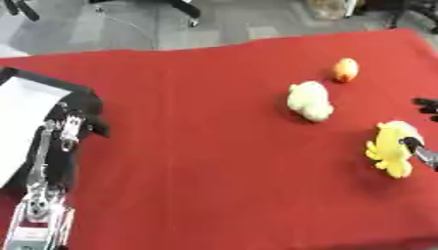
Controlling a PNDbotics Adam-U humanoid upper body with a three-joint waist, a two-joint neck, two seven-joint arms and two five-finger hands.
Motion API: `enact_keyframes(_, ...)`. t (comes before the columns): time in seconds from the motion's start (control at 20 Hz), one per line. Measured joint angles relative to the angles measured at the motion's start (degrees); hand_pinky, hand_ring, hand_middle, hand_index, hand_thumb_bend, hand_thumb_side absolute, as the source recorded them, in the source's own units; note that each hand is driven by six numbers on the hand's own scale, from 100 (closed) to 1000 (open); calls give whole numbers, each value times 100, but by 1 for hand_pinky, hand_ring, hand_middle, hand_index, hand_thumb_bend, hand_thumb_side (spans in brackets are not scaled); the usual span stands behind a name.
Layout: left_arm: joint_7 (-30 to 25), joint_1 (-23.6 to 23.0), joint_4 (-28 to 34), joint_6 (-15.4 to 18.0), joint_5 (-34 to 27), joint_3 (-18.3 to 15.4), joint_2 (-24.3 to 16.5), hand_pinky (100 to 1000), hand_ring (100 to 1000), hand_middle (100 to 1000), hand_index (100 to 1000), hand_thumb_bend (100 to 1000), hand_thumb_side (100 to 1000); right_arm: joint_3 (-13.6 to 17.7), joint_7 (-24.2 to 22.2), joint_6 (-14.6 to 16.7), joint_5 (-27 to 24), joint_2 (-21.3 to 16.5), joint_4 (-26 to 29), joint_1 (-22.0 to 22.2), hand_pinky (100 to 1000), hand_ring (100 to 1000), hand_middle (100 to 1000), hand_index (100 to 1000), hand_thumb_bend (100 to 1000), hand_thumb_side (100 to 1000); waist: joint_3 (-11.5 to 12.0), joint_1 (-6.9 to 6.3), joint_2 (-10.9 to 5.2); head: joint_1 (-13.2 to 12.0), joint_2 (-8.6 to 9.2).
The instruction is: Pick up the objects with one hand, pass them to the other hand, and then place them into the box on the other side of the table.
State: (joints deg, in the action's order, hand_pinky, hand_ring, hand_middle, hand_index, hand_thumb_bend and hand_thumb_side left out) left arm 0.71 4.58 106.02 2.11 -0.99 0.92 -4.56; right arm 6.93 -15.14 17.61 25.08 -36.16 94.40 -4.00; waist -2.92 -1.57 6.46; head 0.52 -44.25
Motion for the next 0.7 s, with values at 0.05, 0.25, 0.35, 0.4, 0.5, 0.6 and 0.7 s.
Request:
enact_keyframes(0.05, 0, 0, 0, 0, 0, 0, 0, 448, 454, 651, 833, 365, 714, 0, 0, 1, 2, 0, -7, 0, 877, 922, 941, 995, 200, 549, 1, 0, 0, 2, 0)
enact_keyframes(0.25, -1, 0, 0, 0, 0, 0, 0, 448, 454, 651, 833, 366, 714, -2, -3, 4, 3, -6, -13, -4, 877, 923, 941, 995, 200, 550, 2, 0, 0, 16, 0)
enact_keyframes(0.35, -1, 0, 0, 0, 0, 0, 0, 448, 454, 651, 833, 365, 714, -6, -7, 7, 3, -12, -20, -8, 877, 923, 941, 995, 201, 551, 2, 0, 0, 16, 0)
enact_keyframes(0.4, -2, 0, 0, 0, 0, 0, 0, 448, 453, 651, 833, 365, 715, -14, -15, 12, 5, -15, -36, -12, 878, 923, 941, 996, 201, 554, 2, 0, 0, 18, 0)
enact_keyframes(0.5, -7, 0, 0, -4, 0, 0, 0, 448, 453, 651, 833, 365, 715, -44, -53, 21, 17, -42, -83, -46, 878, 923, 942, 998, 202, 559, 5, 0, 0, 22, 0)
enact_keyframes(0.6, -13, 0, -1, -8, 0, 0, 0, 448, 454, 651, 833, 364, 714, -87, -127, 29, 39, -66, -154, -73, 878, 923, 941, 998, 202, 564, 12, 0, 0, 23, 0)
enact_keyframes(0.7, -14, 0, -1, -9, 0, 0, 0, 448, 453, 651, 833, 364, 714, -137, -222, 30, 55, -100, -273, -110, 878, 922, 941, 999, 203, 567, 15, 0, 0, 30, 0)
